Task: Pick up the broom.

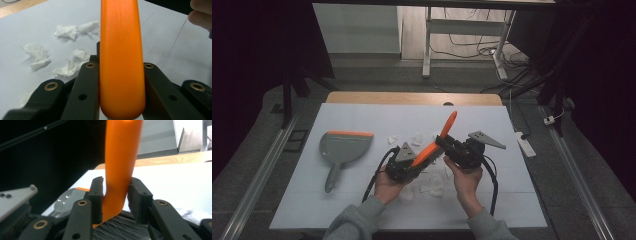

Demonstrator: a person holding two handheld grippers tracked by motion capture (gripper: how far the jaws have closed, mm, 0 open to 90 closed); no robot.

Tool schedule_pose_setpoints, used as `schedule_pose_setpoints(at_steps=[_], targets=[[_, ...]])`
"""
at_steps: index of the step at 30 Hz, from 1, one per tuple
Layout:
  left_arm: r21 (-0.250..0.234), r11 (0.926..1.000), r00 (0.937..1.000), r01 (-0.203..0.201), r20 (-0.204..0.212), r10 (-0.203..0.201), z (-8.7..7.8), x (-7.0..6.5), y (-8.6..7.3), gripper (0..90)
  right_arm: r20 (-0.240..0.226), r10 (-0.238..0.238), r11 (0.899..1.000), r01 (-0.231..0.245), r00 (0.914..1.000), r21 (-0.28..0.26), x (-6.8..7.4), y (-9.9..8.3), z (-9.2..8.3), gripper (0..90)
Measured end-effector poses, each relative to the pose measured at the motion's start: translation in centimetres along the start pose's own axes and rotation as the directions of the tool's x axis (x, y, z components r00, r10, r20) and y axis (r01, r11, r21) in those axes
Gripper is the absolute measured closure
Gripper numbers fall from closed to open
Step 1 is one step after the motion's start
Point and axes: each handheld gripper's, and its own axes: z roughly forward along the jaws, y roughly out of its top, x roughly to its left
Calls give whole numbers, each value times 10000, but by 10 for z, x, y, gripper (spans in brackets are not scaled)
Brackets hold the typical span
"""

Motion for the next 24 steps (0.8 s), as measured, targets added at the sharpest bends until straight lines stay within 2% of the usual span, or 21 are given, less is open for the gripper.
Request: schedule_pose_setpoints(at_steps=[2, 5, 7, 9, 12, 14, 17, 19, 22, 23, 24], targets=[[35, 10000, 10000, -28, -75, 28, -1, 2, 0, 788, 29, -167, 9998, 167, 9999, 54, -1, 1, -1, 605], [118, 9998, 9998, 142, -137, -141, -6, 11, -2, 788, 34, -490, 9985, 489, 9988, 249, -4, 2, -5, 571], [145, 9997, 9997, 173, -148, -170, -8, 14, -3, 789, -91, -574, 9975, 577, 9983, 398, -8, 3, -8, 542], [188, 9997, 9996, 161, -221, -157, -11, 18, -3, 789, -161, -634, 9958, 643, 9979, 653, -12, 4, -9, 521], [343, 9994, 9997, 75, -238, -67, -15, 23, -3, 789, -124, -1022, 9885, 1030, 9947, 1110, -18, 4, -10, 503], [299, 9995, 9997, 141, -221, -135, -18, 26, -2, 790, -88, -1424, 9807, 1423, 9898, 1337, -21, 4, -11, 490], [407, 9992, 9999, 50, -134, -45, -25, 30, 0, 789, -339, -1749, 9688, 1782, 9840, 1721, -25, 4, -12, 464], [408, 9992, 9999, 16, -117, -11, -26, 31, 0, 789, -556, -1993, 9569, 2065, 9784, 2043, -27, 5, -14, 448], [565, 9983, 9999, -121, -19, 122, -30, 32, 2, 789, -907, -2479, 9361, 2626, 9645, 2338, -28, 5, -19, 430], [599, 9981, 9999, -169, 32, 167, -31, 33, 3, 789, -1022, -2573, 9315, 2748, 9609, 2383, -28, 5, -21, 424], [660, 9975, 9997, -246, 110, 239, -32, 34, 4, 789, -1022, -2573, 9315, 2748, 9609, 2383, -28, 5, -21, 424]])
